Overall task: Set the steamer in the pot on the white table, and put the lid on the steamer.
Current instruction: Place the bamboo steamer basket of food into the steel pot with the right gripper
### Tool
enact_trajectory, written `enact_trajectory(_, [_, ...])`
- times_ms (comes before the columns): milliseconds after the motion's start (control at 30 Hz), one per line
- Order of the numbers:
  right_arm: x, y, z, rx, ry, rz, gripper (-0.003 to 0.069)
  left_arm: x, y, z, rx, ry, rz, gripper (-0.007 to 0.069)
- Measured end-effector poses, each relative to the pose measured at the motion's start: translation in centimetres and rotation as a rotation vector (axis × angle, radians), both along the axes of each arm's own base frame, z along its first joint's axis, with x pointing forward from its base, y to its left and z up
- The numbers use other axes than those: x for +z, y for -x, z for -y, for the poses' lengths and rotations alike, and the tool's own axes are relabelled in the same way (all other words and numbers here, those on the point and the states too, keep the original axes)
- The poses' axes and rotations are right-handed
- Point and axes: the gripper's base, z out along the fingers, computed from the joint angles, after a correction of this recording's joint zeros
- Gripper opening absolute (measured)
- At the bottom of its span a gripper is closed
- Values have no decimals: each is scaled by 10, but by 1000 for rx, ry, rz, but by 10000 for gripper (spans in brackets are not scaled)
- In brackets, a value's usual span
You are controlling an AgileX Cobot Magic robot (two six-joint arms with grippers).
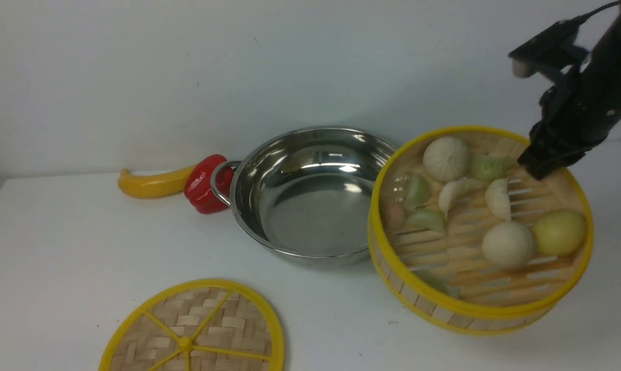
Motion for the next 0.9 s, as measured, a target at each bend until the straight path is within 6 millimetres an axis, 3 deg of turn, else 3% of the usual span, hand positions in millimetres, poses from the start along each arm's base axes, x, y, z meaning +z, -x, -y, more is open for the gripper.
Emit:
enact_trajectory(133, [0,-9,-16,59,21,22,55,0,0,0,0,0,0,241])
enact_trajectory(300, [24,-18,-45,142,9,131,55,0,0,0,0,0,0,241])
enact_trajectory(400, [28,-22,-59,171,2,157,55,0,0,0,0,0,0,241])
enact_trajectory(767, [-11,-45,-79,166,-13,92,55,0,0,0,0,0,0,241])
enact_trajectory(900, [-13,-46,-81,138,-38,79,55,0,0,0,0,0,0,241])
